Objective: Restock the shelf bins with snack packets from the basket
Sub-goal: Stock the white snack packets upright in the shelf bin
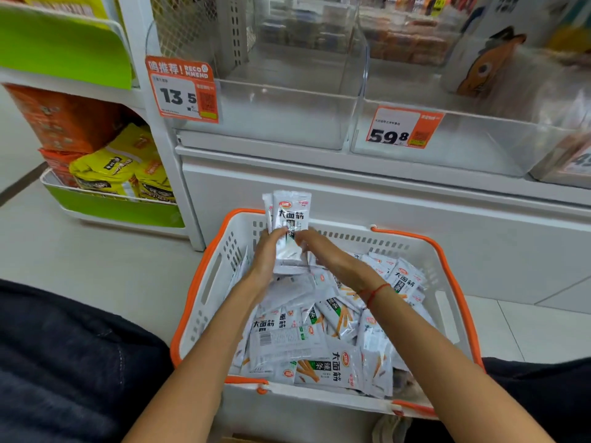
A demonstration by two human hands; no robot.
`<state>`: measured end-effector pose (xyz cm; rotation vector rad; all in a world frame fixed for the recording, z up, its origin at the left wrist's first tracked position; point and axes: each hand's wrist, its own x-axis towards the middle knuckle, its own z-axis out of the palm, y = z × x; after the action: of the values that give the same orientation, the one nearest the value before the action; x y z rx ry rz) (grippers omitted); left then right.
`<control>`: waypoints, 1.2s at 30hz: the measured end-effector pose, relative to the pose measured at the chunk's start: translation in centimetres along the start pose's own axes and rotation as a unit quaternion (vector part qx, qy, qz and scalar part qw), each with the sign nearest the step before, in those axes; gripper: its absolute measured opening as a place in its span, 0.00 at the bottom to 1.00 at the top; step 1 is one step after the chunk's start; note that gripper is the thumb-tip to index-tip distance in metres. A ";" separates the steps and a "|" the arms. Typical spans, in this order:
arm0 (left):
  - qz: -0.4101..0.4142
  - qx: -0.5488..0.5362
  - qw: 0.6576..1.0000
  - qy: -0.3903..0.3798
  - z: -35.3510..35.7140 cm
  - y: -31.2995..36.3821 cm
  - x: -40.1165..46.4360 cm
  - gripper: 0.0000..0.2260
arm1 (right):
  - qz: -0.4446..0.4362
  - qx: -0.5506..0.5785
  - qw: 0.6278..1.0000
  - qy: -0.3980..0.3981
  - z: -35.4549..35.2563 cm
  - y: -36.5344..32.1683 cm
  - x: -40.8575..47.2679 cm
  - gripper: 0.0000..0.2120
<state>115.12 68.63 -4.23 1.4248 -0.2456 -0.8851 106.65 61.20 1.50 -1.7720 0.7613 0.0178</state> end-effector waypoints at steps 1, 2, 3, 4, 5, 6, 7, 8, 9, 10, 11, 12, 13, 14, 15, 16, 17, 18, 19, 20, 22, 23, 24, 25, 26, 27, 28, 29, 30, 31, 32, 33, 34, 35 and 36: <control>-0.001 -0.018 1.000 0.003 -0.1 0.8 0.1 0.28 | -0.006 -0.011 1.000 0.000 -0.2 -0.9 0.0 0.11; -0.001 -0.035 0.999 0.005 -0.1 1.8 0.2 0.27 | -0.015 -0.032 0.999 0.007 -0.2 -1.7 0.3 0.14; -0.001 -0.047 0.999 0.003 -0.1 2.8 0.0 0.23 | -0.025 -0.055 0.998 0.015 0.0 -2.5 0.5 0.17; 0.003 -0.054 0.999 -0.001 0.0 3.7 -0.1 0.19 | -0.035 -0.071 0.996 0.029 0.0 -3.4 0.5 0.19; 0.009 -0.060 0.998 -0.007 0.0 4.8 -0.2 0.16 | -0.050 -0.079 0.995 0.039 -0.1 -4.3 0.5 0.19; 0.025 -0.065 0.997 -0.016 0.1 5.9 -0.5 0.15 | -0.066 -0.082 0.994 0.039 -0.3 -5.1 0.5 0.19; 0.043 -0.059 0.997 -0.022 0.0 7.1 -0.6 0.15 | -0.082 -0.077 0.993 0.038 -0.6 -6.0 0.3 0.17; 0.063 -0.044 0.997 -0.019 -0.1 8.3 -0.7 0.13 | -0.095 -0.071 0.992 0.038 -0.9 -6.9 -0.1 0.15; 0.076 -0.019 0.997 -0.015 -0.4 9.6 -0.9 0.12 | -0.111 -0.065 0.991 0.044 -1.2 -7.8 -0.4 0.14; 0.084 0.009 0.996 -0.015 -0.8 10.9 -1.0 0.12 | -0.125 -0.062 0.989 0.056 -1.6 -8.8 -0.5 0.13; 0.092 0.035 0.995 -0.029 -1.1 12.2 -1.3 0.12 | -0.138 -0.051 0.987 0.068 -2.0 -9.7 -0.5 0.13; 0.099 0.046 0.993 -0.049 -1.3 13.5 -1.6 0.13 | -0.143 -0.031 0.986 0.075 -2.4 -10.8 -0.5 0.13; 0.106 0.050 0.991 -0.064 -1.6 15.1 -1.8 0.14 | -0.142 -0.008 0.987 0.078 -2.7 -12.1 -0.5 0.12; 0.114 0.054 0.989 -0.071 -1.9 16.7 -1.9 0.14 | -0.138 0.011 0.987 0.080 -3.1 -13.5 -0.5 0.11; 0.120 0.073 0.988 -0.069 -2.3 18.4 -1.7 0.13 | -0.133 0.032 0.987 0.079 -3.6 -14.9 -0.5 0.11; 0.119 0.090 0.987 -0.067 -2.6 20.1 -1.4 0.12 | -0.130 0.054 0.987 0.074 -4.1 -16.2 -0.3 0.11; 0.110 0.108 0.985 -0.078 -2.9 21.9 -1.1 0.12 | -0.127 0.077 0.987 0.066 -4.8 -17.3 -0.1 0.11; 0.094 0.127 0.983 -0.097 -3.1 23.7 -0.7 0.13 | -0.123 0.090 0.987 0.055 -5.4 -18.5 0.2 0.10; 0.077 0.144 0.979 -0.119 -3.3 25.4 -0.3 0.14 | -0.120 0.092 0.988 0.041 -6.0 -19.6 0.6 0.09; 0.062 0.152 0.977 -0.136 -3.4 27.1 0.1 0.13 | -0.116 0.090 0.989 0.026 -6.7 -20.8 1.2 0.08; 0.047 0.168 0.975 -0.138 -3.4 30.2 1.1 0.11 | -0.102 0.094 0.990 0.007 -7.8 -22.9 2.9 0.09; 0.048 0.182 0.974 -0.128 -3.4 31.5 1.7 0.10 | -0.092 0.097 0.991 0.007 -8.3 -23.9 4.0 0.09; 0.049 0.200 0.972 -0.118 -3.4 32.6 2.6 0.10 | -0.078 0.096 0.992 0.010 -8.7 -24.7 5.2 0.09; 0.049 0.221 0.968 -0.108 -3.4 33.4 3.7 0.11 | -0.064 0.087 0.994 0.016 -9.1 -25.3 6.4 0.10; 0.042 0.247 0.963 -0.102 -3.4 33.9 4.9 0.12 | -0.051 0.072 0.996 0.022 -9.3 -25.7 7.7 0.10; 0.035 0.271 0.957 -0.097 -3.4 34.2 6.1 0.12 | -0.040 0.054 0.997 0.027 -9.5 -25.8 8.9 0.10; 0.030 0.288 0.953 -0.092 -3.4 34.4 7.4 0.12 | -0.032 0.036 0.998 0.031 -9.6 -25.9 10.1 0.11; 0.026 0.298 0.950 -0.087 -3.5 34.6 8.7 0.13 | -0.030 0.016 0.999 0.036 -9.6 -25.8 11.4 0.11; 0.024 0.304 0.949 -0.082 -3.4 34.6 10.1 0.13 | -0.039 0.000 0.998 0.041 -9.6 -25.8 12.5 0.10; 0.023 0.307 0.948 -0.079 -3.4 34.6 11.4 0.11 | -0.052 -0.014 0.998 0.045 -9.6 -25.7 13.9 0.07; 0.022 0.313 0.946 -0.075 -3.3 34.5 12.7 0.09 | -0.063 -0.023 0.996 0.050 -9.4 -25.5 15.3 0.05; 0.019 0.323 0.944 -0.067 -3.3 34.3 14.1 0.07 | -0.074 -0.038 0.995 0.064 -9.3 -25.3 16.8 0.06; 0.016 0.338 0.939 -0.058 -3.2 34.0 15.4 0.06 | -0.082 -0.057 0.992 0.081 -9.1 -25.1 18.2 0.10; 0.014 0.358 0.932 -0.047 -3.2 33.7 16.7 0.07 | -0.089 -0.079 0.988 0.097 -8.9 -24.9 19.9 0.13; 0.012 0.383 0.923 -0.035 -3.4 33.4 18.1 0.09 | -0.102 -0.099 0.984 0.112 -8.6 -24.7 21.5 0.15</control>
<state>142.15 55.91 19.51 2.1036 -0.7222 -0.8561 132.89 46.83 17.48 -2.0594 0.7537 -0.2540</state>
